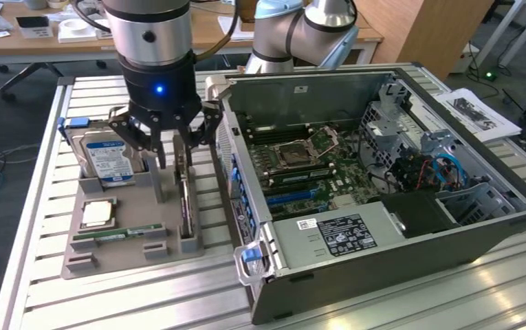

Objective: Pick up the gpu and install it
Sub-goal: 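Pick up the gpu and move the gpu toward the slot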

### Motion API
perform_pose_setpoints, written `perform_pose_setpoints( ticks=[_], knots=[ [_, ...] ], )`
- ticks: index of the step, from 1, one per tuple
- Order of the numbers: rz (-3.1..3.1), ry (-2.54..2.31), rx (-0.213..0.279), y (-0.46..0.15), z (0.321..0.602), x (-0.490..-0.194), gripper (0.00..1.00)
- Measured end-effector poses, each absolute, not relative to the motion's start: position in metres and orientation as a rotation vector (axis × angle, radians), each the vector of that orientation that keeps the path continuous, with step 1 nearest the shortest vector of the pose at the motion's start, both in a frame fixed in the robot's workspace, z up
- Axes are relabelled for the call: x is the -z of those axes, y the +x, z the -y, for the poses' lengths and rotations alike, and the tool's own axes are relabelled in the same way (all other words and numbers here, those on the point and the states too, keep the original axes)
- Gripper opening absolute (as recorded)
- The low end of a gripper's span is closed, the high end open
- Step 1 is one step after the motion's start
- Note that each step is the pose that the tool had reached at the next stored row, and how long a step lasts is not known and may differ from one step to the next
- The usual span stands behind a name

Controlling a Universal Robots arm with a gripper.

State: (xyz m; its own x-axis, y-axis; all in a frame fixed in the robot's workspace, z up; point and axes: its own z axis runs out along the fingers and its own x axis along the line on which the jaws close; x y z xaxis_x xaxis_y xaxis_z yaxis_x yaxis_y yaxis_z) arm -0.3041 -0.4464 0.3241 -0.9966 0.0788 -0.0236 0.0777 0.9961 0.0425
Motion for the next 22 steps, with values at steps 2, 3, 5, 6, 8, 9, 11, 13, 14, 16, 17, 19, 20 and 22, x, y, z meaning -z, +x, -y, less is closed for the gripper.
perform_pose_setpoints(
  ticks=[2, 3, 5, 6, 8, 9, 11, 13, 14, 16, 17, 19, 20, 22],
  knots=[
    [-3.113, 0.122, -0.065, -0.304, 0.446, -0.32, 0.43],
    [-3.113, 0.122, -0.065, -0.304, 0.446, -0.319, 0.43],
    [-3.113, 0.122, -0.065, -0.304, 0.446, -0.315, 0.43],
    [-3.113, 0.122, -0.065, -0.304, 0.446, -0.313, 0.43],
    [-3.113, 0.122, -0.065, -0.304, 0.446, -0.31, 0.43],
    [-3.113, 0.122, -0.065, -0.304, 0.446, -0.308, 0.43],
    [-3.113, 0.122, -0.065, -0.304, 0.445, -0.304, 0.43],
    [-3.113, 0.122, -0.065, -0.304, 0.445, -0.301, 0.43],
    [-3.113, 0.122, -0.065, -0.304, 0.445, -0.299, 0.43],
    [-3.113, 0.122, -0.065, -0.304, 0.445, -0.295, 0.43],
    [-3.113, 0.122, -0.065, -0.304, 0.445, -0.293, 0.43],
    [-3.113, 0.122, -0.065, -0.304, 0.445, -0.29, 0.43],
    [-3.113, 0.122, -0.065, -0.304, 0.444, -0.288, 0.43],
    [-3.113, 0.122, -0.065, -0.304, 0.444, -0.284, 0.43]
  ],
)
